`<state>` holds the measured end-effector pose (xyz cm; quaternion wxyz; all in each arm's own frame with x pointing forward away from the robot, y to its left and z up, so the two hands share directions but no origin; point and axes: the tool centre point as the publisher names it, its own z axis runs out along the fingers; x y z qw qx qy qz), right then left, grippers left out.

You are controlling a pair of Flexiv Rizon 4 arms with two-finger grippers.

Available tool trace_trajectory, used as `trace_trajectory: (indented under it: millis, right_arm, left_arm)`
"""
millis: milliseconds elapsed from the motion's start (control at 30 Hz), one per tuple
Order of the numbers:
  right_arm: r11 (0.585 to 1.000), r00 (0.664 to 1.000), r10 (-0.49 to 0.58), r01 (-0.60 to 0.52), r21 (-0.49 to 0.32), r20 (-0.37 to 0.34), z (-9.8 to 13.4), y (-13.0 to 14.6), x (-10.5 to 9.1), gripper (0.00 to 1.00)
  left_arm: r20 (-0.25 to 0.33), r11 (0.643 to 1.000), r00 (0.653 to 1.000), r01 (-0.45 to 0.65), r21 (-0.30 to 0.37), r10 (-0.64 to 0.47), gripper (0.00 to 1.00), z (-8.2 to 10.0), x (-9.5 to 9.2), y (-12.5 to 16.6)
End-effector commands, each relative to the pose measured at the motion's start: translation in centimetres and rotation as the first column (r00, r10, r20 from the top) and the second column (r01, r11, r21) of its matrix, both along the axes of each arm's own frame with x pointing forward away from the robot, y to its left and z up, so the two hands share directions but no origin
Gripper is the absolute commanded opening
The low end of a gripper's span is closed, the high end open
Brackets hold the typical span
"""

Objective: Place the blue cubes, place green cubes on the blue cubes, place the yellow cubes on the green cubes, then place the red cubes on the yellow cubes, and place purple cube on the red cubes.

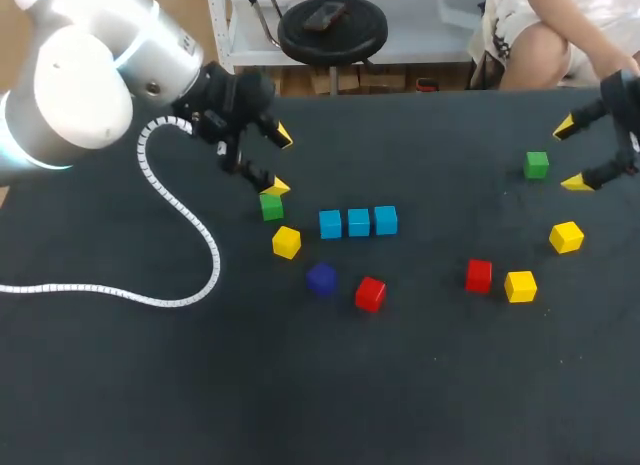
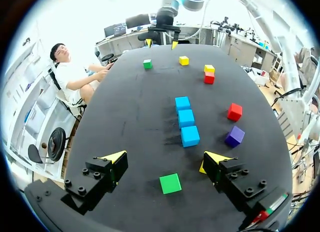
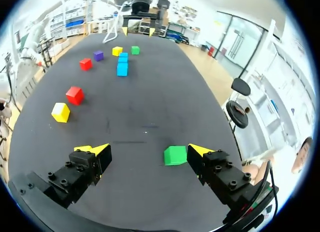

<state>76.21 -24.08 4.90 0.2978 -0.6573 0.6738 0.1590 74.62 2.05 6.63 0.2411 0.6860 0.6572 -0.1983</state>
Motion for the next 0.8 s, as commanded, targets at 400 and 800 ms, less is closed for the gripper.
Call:
trace_trajectory:
  millis: [400,800]
  right_arm:
    - [0.982,0.994,0.070,-0.084,-0.170,-0.084,-1.9,0.5,4.6,1.00]
    - [0.974,0.990,0.056,-0.082,-0.212,-0.127,-3.9,-0.3,4.6,1.00]
  left_arm:
    - [-0.002,1.000,1.000,0.004,-0.001,-0.004,1.00,-0.1,0.2,0.0]
    - [-0.002,1.000,1.000,0.004,-0.001,-0.004,1.00,-0.1,0.2,0.0]
